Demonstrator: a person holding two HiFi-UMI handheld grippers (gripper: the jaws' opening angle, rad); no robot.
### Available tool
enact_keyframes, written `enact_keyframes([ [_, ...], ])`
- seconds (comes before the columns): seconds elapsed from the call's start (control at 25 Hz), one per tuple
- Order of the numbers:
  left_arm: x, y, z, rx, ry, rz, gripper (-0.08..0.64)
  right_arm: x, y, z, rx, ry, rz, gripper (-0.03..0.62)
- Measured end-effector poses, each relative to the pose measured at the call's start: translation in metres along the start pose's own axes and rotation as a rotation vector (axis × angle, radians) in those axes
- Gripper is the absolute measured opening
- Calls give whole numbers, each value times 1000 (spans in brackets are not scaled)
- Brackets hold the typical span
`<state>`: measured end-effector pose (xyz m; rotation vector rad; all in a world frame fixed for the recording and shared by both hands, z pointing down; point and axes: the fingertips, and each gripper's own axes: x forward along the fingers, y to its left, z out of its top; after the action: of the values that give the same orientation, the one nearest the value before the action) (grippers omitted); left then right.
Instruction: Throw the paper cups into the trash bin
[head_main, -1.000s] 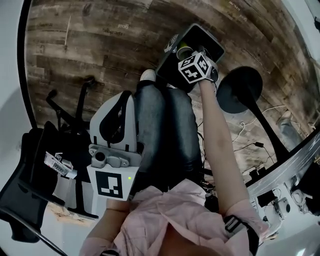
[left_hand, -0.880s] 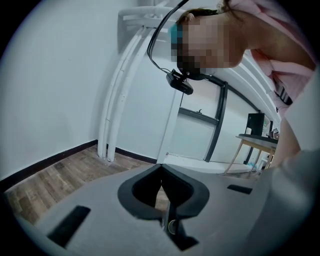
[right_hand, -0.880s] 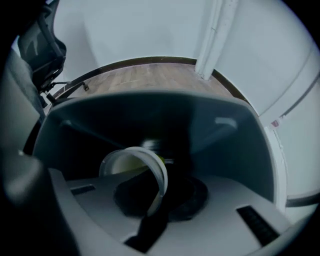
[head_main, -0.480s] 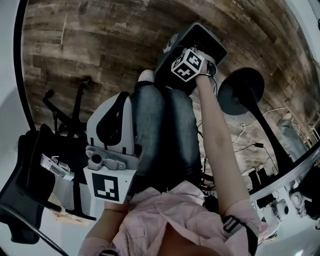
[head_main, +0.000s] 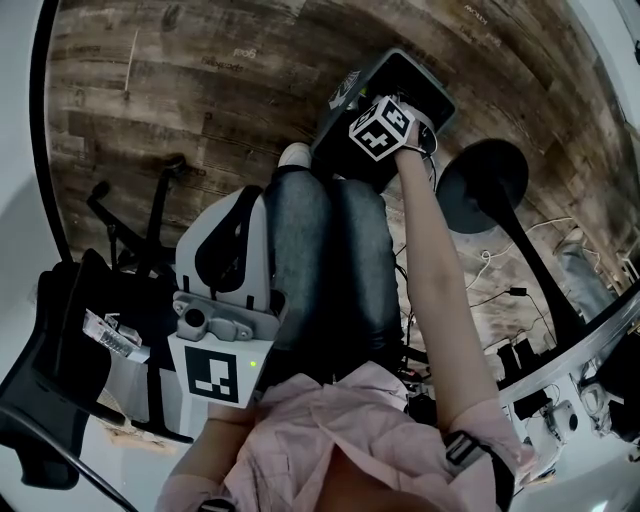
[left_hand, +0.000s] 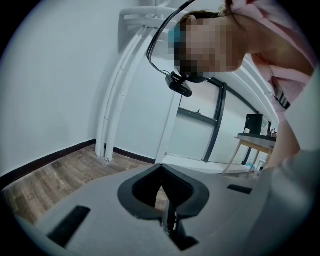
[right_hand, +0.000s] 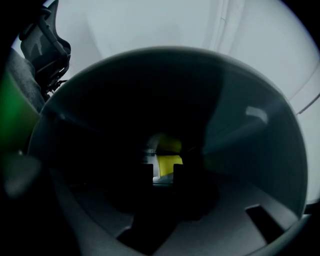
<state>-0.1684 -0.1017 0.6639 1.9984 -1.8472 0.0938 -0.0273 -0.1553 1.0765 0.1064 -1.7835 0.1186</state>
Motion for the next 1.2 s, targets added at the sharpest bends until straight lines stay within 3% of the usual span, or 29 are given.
enact_keyframes([
  [0.2,-8,0,14,-20,15,7,15,-23,-2,-1,117,-22,-21,126],
  [0.32,-18,-8,32,-29,43,0,15,-59,-11,7,241,-94,-84,46],
  [0.6,-39,-32,85,-33,90,-32,15,-154,-31,23,440,-237,-224,31],
  [0.88,-44,-59,138,-32,91,-69,15,-223,-40,24,514,-269,-274,29],
  [1.2,-55,-77,173,-16,93,-89,15,-270,-38,24,566,-285,-290,28],
])
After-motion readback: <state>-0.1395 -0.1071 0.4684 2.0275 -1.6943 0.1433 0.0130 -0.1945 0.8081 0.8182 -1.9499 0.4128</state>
